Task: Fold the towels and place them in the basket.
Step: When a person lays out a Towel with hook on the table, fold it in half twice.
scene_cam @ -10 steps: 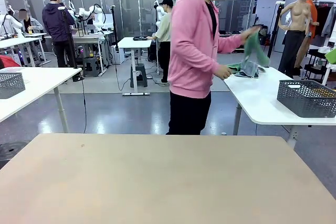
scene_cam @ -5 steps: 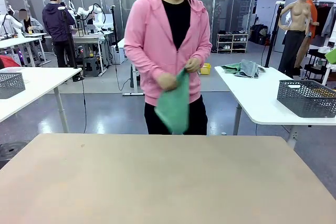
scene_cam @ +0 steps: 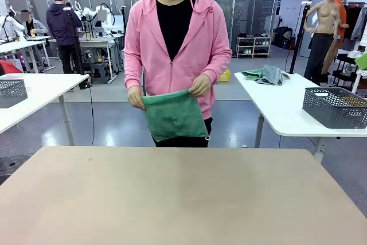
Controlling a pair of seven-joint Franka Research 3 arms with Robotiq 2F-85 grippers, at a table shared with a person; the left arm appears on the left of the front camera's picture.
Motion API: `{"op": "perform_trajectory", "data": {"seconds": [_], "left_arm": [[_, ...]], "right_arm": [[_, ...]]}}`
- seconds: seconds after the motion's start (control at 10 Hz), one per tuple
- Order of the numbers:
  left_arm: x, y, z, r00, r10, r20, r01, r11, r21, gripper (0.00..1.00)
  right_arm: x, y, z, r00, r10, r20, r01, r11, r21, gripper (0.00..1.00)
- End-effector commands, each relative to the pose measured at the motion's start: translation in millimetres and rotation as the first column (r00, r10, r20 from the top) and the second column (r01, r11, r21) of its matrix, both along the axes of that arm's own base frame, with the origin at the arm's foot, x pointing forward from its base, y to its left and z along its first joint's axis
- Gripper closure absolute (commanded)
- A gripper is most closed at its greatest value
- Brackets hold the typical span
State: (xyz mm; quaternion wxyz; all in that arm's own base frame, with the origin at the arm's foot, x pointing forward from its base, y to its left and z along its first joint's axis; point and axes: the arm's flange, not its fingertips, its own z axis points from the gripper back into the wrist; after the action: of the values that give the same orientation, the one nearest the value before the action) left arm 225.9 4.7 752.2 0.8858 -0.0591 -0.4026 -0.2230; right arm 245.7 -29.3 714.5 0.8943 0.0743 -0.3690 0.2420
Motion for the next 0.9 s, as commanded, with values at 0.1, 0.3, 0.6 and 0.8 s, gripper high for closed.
{"op": "perform_trajectory", "data": {"seconds": [0.1,0.3,0.6,0.8], "left_arm": [[-1.9,-0.1,1.0,1.0,-0.003,0.004,0.003,1.0,-0.001,0.0],[-1.9,-0.1,1.0,1.0,-0.003,0.004,0.003,1.0,-0.001,0.0],[-1.9,-0.1,1.0,1.0,-0.003,0.004,0.003,1.0,-0.001,0.0],[-1.9,-0.1,1.0,1.0,-0.003,0.004,0.003,1.0,-0.001,0.0]], "right_arm": [[-0.9,-1.0,0.5,1.0,0.002,-0.005,-0.002,1.0,-0.001,0.0],[-0.9,-1.0,0.5,1.0,0.002,-0.005,-0.002,1.0,-0.001,0.0],[-0.9,-1.0,0.5,1.0,0.002,-0.005,-0.002,1.0,-0.001,0.0],[-0.9,-1.0,0.5,1.0,0.002,-0.005,-0.002,1.0,-0.001,0.0]]}}
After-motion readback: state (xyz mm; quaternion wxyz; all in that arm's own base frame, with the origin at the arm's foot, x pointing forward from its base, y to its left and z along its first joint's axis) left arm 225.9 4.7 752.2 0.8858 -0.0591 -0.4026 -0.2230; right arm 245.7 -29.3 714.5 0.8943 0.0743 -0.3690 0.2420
